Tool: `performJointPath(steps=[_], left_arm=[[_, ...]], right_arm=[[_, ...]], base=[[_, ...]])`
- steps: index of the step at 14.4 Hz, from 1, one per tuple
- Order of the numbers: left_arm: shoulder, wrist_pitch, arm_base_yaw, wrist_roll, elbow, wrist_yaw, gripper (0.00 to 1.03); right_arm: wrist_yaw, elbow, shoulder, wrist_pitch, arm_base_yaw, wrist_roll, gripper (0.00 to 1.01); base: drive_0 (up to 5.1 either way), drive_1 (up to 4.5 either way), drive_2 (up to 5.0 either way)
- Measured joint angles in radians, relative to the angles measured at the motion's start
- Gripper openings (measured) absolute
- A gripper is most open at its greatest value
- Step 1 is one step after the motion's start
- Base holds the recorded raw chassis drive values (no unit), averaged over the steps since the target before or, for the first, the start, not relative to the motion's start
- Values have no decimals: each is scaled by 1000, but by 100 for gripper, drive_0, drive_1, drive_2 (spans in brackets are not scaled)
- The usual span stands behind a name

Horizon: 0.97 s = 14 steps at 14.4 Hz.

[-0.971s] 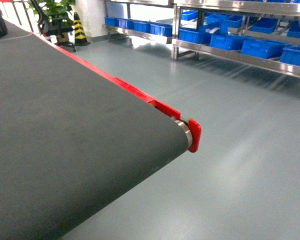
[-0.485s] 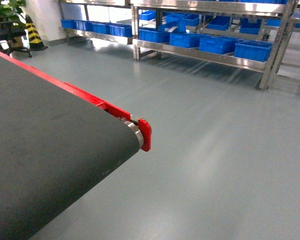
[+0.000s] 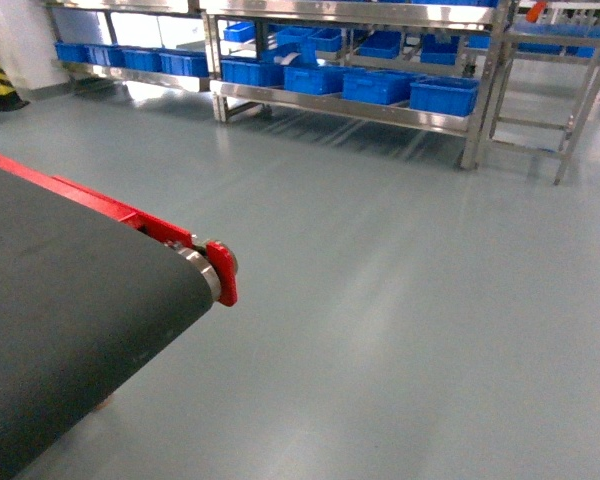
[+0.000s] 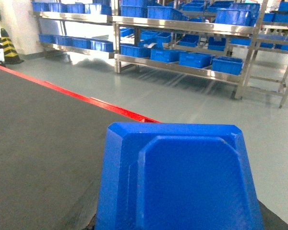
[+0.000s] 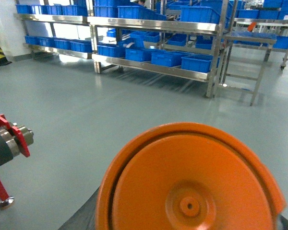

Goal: Sort blue parts and orange caps into right shelf containers

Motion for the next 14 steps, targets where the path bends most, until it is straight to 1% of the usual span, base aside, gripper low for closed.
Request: performJointPath(steps=[14], left_arm=[[0, 0, 0, 0, 0, 0, 42]], right_arm=[[0, 0, 0, 0, 0, 0, 44]], base=[[-157, -157, -157]])
